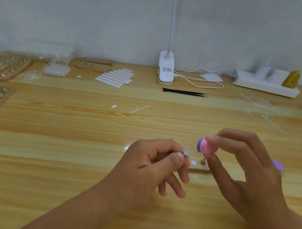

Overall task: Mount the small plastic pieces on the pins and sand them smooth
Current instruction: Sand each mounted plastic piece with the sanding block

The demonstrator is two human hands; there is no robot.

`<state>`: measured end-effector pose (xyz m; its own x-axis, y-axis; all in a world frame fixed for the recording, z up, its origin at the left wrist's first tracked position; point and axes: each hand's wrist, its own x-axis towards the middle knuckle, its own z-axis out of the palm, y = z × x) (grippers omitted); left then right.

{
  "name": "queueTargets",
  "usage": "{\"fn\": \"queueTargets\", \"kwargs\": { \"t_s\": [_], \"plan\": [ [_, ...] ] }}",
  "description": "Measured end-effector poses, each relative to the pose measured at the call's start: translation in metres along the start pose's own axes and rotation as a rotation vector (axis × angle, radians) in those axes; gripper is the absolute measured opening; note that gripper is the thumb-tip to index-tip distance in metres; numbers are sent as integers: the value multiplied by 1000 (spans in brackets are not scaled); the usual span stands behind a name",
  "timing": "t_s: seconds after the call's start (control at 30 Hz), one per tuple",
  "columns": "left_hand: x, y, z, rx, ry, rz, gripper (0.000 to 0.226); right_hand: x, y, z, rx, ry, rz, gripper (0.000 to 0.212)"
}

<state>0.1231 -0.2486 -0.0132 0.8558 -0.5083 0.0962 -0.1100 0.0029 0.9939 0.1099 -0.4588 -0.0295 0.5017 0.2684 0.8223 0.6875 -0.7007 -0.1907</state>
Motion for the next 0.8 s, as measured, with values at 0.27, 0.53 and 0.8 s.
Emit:
{"fn": "queueTargets", "kwargs": {
  "t_s": [0.27, 0.53, 0.8],
  "plan": [
    [1, -2, 0, 11, 3, 17, 21, -2, -3, 3, -18, 6, -19, 27],
    [0, 0, -2, -4, -46, 33, 19, -3, -3, 4, -17, -20, -79, 23],
    [0, -1, -2, 6, -87, 59, 18, -3, -7, 3, -9, -28, -156, 25]
  ]
}}
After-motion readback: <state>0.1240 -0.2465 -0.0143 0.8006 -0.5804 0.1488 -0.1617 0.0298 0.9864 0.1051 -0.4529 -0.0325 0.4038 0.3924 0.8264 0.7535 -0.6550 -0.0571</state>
